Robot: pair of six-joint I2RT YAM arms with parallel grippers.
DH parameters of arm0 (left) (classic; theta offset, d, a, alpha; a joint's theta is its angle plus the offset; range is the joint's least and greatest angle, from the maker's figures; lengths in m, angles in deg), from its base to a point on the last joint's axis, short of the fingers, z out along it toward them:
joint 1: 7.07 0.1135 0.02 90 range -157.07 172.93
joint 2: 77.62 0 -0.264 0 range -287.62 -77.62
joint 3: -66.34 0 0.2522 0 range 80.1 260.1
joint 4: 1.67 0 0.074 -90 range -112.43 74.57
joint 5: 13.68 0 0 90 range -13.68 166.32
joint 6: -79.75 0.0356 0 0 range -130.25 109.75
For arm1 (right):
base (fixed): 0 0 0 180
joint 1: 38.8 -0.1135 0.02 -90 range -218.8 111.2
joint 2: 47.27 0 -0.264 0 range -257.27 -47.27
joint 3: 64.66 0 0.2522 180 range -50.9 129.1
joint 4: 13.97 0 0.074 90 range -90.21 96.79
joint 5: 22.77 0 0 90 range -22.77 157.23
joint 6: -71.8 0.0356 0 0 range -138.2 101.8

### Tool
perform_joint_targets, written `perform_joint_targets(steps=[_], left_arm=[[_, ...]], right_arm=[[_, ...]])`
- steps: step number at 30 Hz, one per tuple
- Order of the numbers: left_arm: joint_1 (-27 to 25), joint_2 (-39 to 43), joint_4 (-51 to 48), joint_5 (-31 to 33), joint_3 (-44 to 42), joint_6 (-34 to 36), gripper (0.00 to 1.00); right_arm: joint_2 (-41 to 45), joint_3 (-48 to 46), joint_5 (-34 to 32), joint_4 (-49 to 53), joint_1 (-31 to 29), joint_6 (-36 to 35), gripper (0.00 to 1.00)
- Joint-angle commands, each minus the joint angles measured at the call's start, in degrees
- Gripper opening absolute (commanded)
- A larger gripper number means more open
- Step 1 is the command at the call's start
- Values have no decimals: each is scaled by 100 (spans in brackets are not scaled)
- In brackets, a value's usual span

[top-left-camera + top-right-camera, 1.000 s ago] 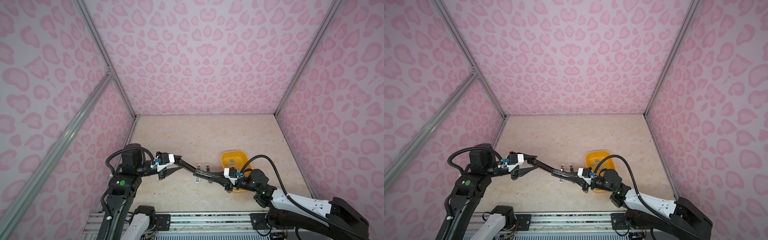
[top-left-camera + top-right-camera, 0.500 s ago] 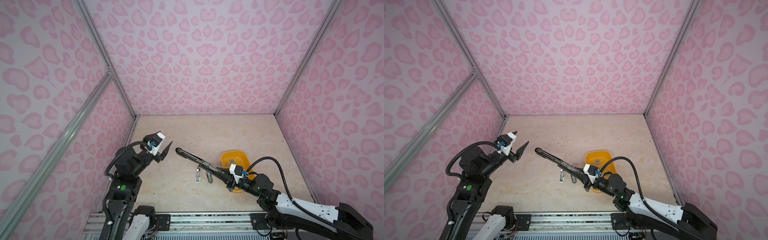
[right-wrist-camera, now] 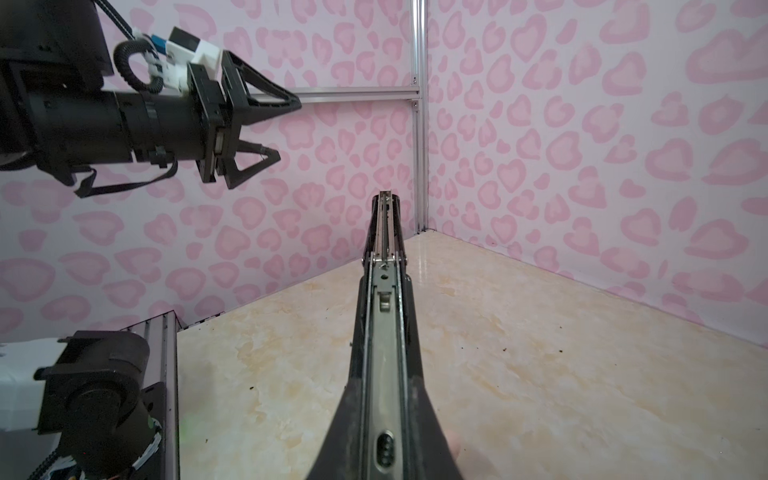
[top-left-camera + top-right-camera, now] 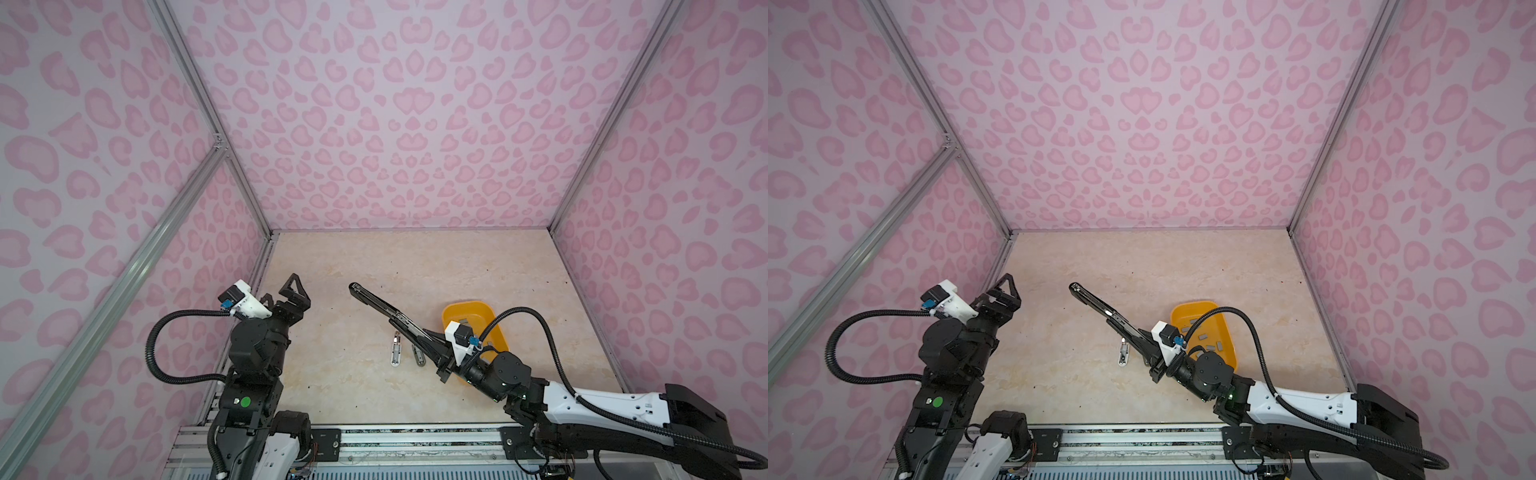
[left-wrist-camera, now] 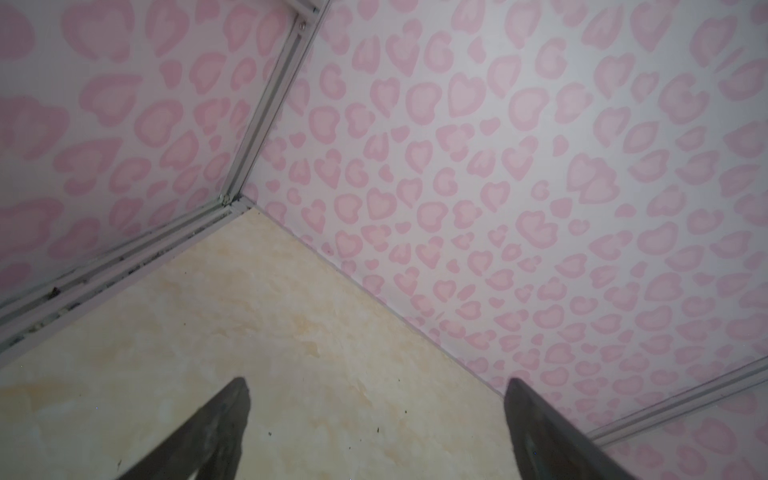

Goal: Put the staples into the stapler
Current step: 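Open the left gripper and raise it away while the right holds the stapler, then lower the opened black stapler with the right gripper beside the pink stapler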

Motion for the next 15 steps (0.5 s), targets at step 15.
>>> perform_joint_targets(steps=[15], left_arm=[[8, 1046, -120, 595, -1430, 937, 97]], right_arm=[[-3426, 1771, -3292, -665, -1776, 1324, 0]])
